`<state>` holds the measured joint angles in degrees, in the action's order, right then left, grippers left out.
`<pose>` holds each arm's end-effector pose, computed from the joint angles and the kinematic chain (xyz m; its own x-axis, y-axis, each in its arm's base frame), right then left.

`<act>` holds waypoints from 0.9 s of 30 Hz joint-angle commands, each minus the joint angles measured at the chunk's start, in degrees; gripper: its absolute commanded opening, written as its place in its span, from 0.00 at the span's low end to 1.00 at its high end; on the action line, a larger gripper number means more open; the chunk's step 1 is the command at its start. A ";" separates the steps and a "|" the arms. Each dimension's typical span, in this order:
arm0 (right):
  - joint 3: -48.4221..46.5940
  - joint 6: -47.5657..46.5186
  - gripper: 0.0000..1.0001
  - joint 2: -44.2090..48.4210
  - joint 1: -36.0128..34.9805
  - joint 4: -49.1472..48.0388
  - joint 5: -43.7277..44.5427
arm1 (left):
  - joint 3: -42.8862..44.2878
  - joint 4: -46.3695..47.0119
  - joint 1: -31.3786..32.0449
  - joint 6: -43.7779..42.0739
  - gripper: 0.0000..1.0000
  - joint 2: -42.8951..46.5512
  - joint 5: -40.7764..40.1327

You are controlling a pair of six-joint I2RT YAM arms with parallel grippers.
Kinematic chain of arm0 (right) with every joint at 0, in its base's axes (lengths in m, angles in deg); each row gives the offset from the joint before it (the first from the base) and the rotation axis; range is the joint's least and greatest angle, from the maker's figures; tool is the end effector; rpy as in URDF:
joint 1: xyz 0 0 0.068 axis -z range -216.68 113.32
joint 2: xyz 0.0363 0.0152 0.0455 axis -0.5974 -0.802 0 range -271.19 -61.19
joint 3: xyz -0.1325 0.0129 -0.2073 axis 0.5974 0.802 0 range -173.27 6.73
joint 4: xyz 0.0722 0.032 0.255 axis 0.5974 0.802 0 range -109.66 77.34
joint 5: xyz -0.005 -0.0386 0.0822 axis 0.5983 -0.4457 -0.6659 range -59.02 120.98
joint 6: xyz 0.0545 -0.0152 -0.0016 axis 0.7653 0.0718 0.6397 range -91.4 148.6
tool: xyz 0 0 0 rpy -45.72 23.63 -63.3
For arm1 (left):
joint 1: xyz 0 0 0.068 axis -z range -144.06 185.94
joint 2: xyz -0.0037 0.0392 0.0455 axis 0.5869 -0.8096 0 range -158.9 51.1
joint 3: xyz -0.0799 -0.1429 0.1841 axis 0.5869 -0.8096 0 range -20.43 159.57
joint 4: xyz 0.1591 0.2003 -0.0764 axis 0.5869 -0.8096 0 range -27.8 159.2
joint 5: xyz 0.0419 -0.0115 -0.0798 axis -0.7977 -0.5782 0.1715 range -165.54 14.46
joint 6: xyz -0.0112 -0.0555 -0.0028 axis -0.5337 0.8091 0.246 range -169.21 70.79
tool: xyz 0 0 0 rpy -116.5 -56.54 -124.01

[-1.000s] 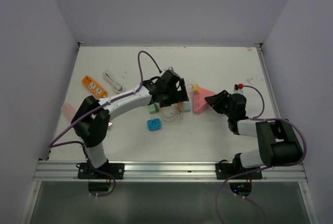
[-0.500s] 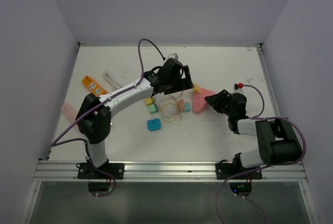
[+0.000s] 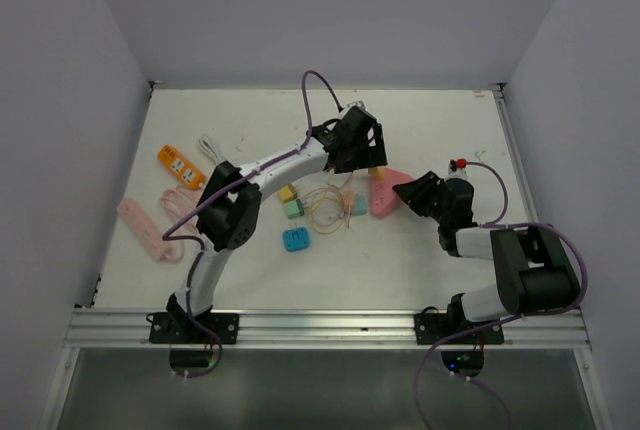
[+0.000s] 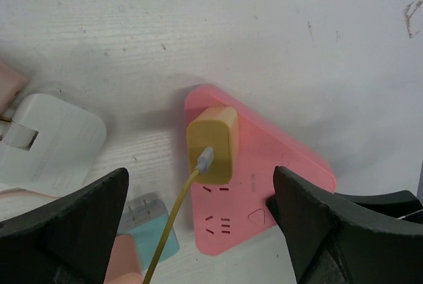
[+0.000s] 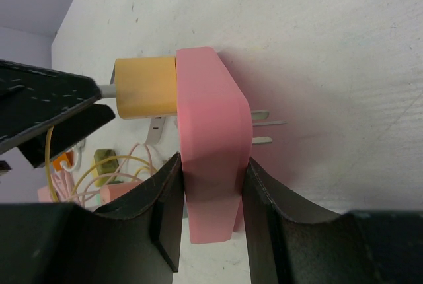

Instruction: Pull the plug off the socket

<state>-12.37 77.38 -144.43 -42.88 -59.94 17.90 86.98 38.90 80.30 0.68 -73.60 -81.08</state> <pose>0.2560 0.0367 0.1033 -0.4990 0.6827 -0.5337 0.0977 0.6563 0.7482 0.3519 -0.3388 0.2069 -0.8367 -0.2464 -0.4891 0.0147 0.8827 -0.4698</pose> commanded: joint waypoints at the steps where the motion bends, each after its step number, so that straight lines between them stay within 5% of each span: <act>1: 1.34 -5.79 0.00 -3.15 0.22 10.74 3.15 | 3.76 -0.81 -0.24 -0.41 0.93 -3.34 2.28; 12: 0.99 -6.15 0.00 -3.59 -0.04 10.56 2.62 | 2.54 5.52 -0.24 0.56 0.63 -6.08 5.28; 21: 0.99 -6.32 0.00 -3.51 -0.22 10.65 2.89 | -5.02 11.50 -0.68 2.32 0.16 -2.04 5.28; 22: 1.07 -6.24 0.00 -3.42 -0.22 10.74 2.97 | -5.46 11.06 -0.76 2.49 0.02 -1.69 5.28; 27: 1.25 -6.15 0.00 -2.72 -0.22 11.09 3.67 | -10.82 12.64 -1.03 4.33 0.00 4.10 4.31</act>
<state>-12.93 76.76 -145.22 -43.12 -60.31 16.96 79.01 51.36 80.17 3.87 -75.61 -75.53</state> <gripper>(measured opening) 0.383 0.376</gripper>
